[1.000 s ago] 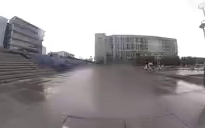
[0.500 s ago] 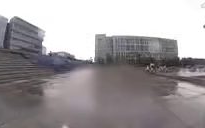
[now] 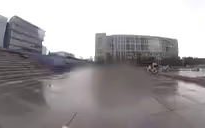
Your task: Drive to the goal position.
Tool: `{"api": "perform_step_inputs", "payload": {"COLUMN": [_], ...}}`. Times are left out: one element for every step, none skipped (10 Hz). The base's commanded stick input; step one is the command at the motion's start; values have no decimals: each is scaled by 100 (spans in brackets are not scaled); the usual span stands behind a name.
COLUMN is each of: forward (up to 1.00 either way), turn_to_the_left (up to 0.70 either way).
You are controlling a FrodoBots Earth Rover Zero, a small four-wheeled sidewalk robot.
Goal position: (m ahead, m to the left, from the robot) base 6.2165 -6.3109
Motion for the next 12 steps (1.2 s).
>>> {"api": "perform_step_inputs", "payload": {"forward": [70, 70, 70, 70, 70, 70, 70, 70, 70, 70, 70, 70], "turn_to_the_left": [0, 0, 0, 0, 0, 0, 0, 0, 0, 0, 0, 0]}}
